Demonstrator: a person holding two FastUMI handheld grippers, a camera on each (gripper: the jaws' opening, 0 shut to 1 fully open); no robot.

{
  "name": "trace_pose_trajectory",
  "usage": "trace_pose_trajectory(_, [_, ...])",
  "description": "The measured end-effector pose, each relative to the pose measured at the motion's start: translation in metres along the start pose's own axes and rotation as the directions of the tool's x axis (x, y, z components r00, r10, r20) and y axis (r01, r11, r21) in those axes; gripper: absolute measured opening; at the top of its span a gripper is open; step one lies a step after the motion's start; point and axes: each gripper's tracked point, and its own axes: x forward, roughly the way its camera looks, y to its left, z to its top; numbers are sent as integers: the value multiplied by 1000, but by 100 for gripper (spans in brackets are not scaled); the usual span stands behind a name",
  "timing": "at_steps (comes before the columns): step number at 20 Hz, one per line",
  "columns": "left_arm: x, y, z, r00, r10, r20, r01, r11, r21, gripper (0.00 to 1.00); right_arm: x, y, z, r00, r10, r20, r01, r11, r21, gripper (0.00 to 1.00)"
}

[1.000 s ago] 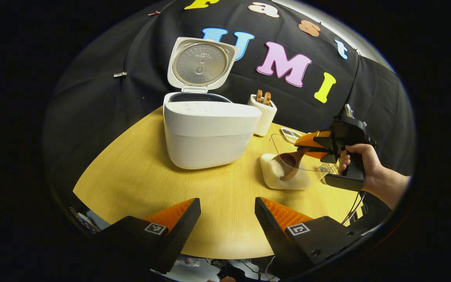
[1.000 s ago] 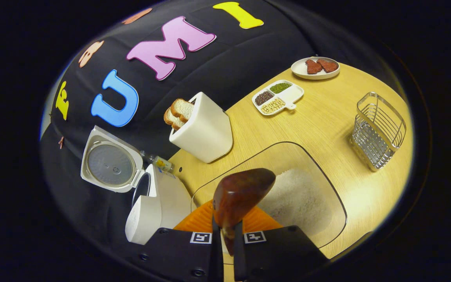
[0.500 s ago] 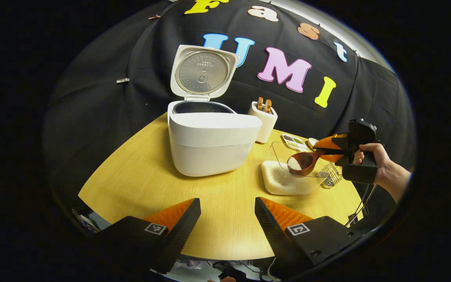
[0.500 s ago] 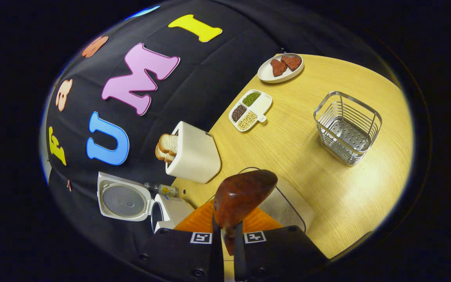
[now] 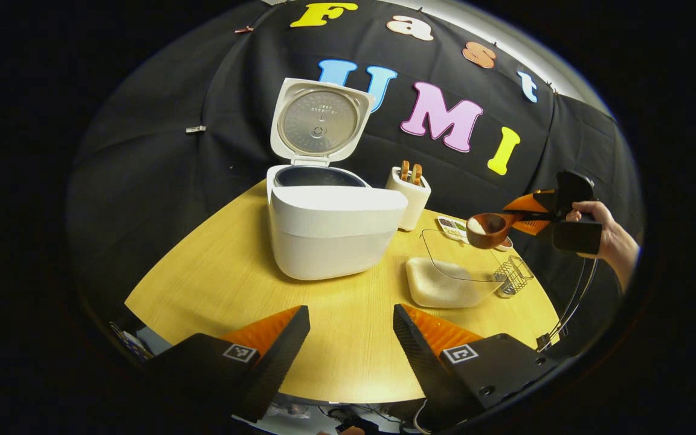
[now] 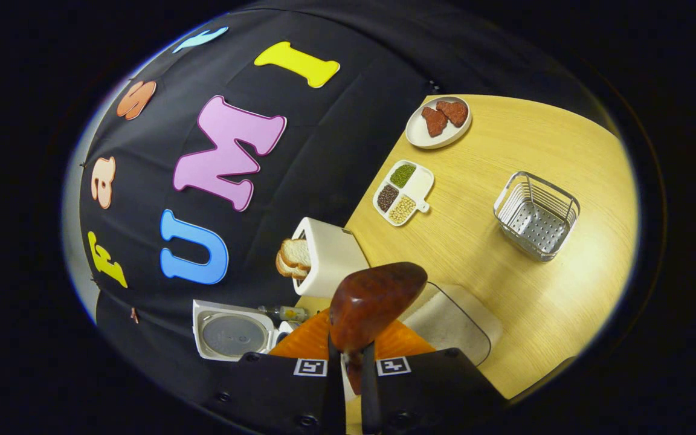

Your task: Close the left gripper, press the button to open the rice cooker; take a wooden spoon from the chopstick holder with the right hand, scoop a spoonful of rice and pour it into the rice cooker, then put the wooden spoon back into the chopstick holder.

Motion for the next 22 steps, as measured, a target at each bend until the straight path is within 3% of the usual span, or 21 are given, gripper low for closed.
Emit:
trace_pose_trajectory(7, [-2, 6, -2, 999, 43, -2, -43, 996, -72, 96, 13, 62, -8, 993, 100, -55, -95, 992, 84, 14])
trace_pose_trajectory(15, [2, 30, 5, 998, 68, -2, -68, 993, -99, 96, 48, 133, -51, 977, 169, -127, -160, 984, 82, 14])
trace_pose_trajectory(22, [8, 64, 7, 996, 84, -15, -85, 990, -111, 96, 95, 192, -116, 962, 197, -190, -204, 979, -22, 15])
